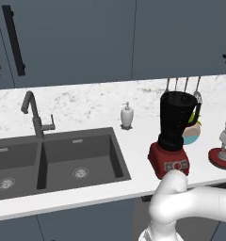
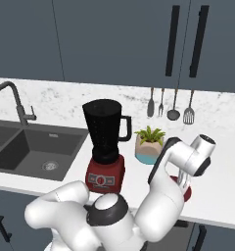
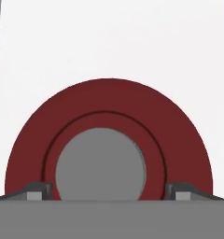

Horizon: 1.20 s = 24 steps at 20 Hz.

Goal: Close the lid blender by securely placing the lid on top.

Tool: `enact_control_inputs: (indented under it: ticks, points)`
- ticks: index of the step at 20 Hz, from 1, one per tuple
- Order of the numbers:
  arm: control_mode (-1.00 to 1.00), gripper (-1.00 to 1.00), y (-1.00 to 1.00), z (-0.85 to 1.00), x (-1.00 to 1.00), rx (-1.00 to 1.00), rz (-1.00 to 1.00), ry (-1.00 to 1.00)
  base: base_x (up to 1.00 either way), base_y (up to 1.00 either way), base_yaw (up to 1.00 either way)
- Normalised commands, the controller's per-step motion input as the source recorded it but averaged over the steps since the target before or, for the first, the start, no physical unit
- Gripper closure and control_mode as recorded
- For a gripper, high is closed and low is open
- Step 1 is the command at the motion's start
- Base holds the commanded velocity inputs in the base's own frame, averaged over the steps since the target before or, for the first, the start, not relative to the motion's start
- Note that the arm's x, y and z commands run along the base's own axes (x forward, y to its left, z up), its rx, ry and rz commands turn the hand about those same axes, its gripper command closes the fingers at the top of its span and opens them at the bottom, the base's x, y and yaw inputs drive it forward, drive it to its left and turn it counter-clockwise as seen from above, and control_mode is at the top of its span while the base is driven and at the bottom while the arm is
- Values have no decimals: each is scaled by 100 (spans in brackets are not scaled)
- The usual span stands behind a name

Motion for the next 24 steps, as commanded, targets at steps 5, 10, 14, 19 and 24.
enact_control_inputs:
  ticks: [5,10,14,19,24]
  points:
    - [-100,-100,2,-7,8,0,1,4,0,0,0]
    - [-100,-100,0,0,13,0,0,0,0,0,0]
    - [-100,-100,1,-18,-30,0,4,0,0,0,0]
    - [-100,-100,1,-33,-48,0,7,1,0,0,0]
    - [-100,-100,3,-10,-53,0,7,0,0,0,0]
